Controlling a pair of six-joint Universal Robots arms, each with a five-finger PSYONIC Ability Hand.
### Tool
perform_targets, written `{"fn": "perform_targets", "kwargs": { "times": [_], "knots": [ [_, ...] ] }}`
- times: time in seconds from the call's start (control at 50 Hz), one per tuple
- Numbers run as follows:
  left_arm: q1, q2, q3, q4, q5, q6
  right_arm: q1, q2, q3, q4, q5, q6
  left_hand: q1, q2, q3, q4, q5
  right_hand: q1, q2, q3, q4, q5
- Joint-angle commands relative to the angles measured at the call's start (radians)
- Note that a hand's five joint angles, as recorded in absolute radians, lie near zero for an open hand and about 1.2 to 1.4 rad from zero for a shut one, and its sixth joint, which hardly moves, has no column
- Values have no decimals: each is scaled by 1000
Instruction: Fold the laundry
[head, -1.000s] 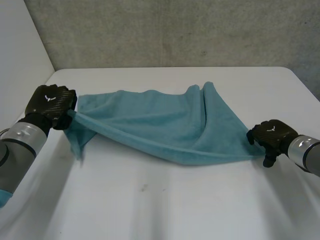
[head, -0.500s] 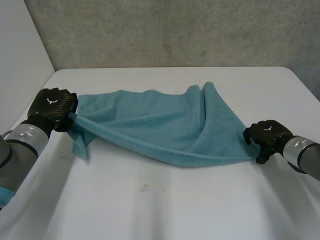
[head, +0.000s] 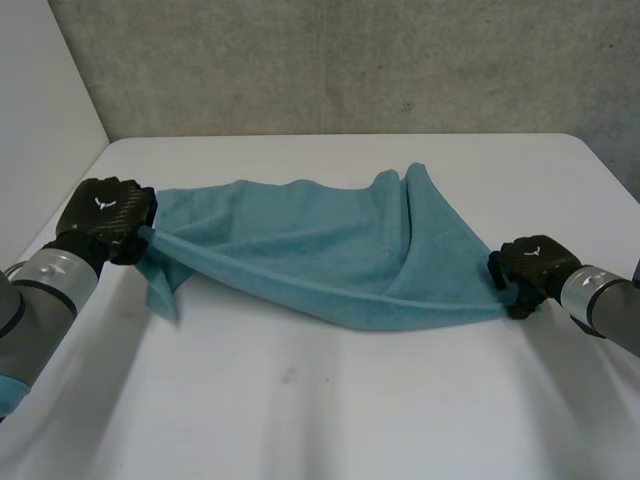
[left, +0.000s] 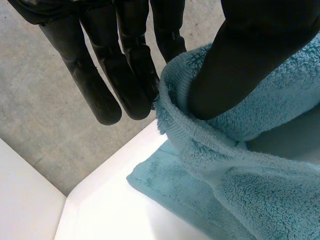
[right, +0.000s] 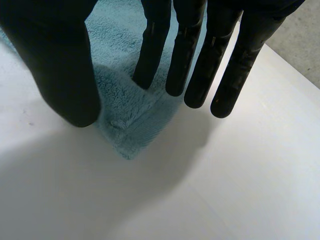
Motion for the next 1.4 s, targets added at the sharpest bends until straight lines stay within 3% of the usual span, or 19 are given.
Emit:
{"fn": "perform_targets", "kwargs": {
  "times": [0.02,0.16,0.32,0.34,0.36,0.38,0.5,0.58,0.88,1.04,1.12,1.28,1.4],
  "knots": [
    [0,0,-2,0,0,-1,9,19,-25,-7,0,6,243,195,201,200,274,686,558,560,558,632],
    [-2,-2,-7,0,0,1,21,-5,-36,-38,0,118,243,195,201,200,274,687,558,560,558,632],
    [-6,-8,-17,-5,2,4,10,-136,1,-38,10,193,243,195,201,200,274,687,558,560,558,632],
    [-8,-17,-20,-6,2,6,9,-157,12,-34,16,192,154,105,112,110,185,687,558,560,558,632],
    [-9,-34,-26,-9,2,13,9,-170,16,-34,20,192,-228,-277,-270,-272,-197,687,558,560,558,632],
    [-11,-40,-28,-11,2,13,9,-183,22,-32,26,192,-336,-385,-378,-380,-306,687,558,560,558,632],
    [-12,-75,-30,-58,0,15,-69,-226,36,-32,138,186,-484,-533,-526,-528,-453,687,558,560,558,632],
    [-14,-77,-34,-96,-1,12,-137,-230,39,-31,181,183,-499,-548,-541,-543,-468,687,558,560,558,632],
    [-28,-74,-48,-113,-8,-4,-212,-249,53,-31,181,179,-493,-542,-535,-537,-462,687,558,560,558,632],
    [-97,-78,-50,-150,-14,-54,-212,-249,56,-43,192,166,-484,-533,-526,-528,-453,687,558,560,558,632],
    [-135,-75,-46,-201,-53,-120,-215,-246,52,-43,192,153,-473,-521,-515,-516,-442,687,558,560,558,632],
    [-173,-87,-50,-206,-188,-129,-217,-240,53,-43,188,140,-467,-515,-509,-510,-436,687,558,560,558,632],
    [-175,-124,-43,-192,-195,-128,-211,-237,61,-43,184,140,-467,-515,-509,-511,-436,687,558,560,558,632]
  ]
}}
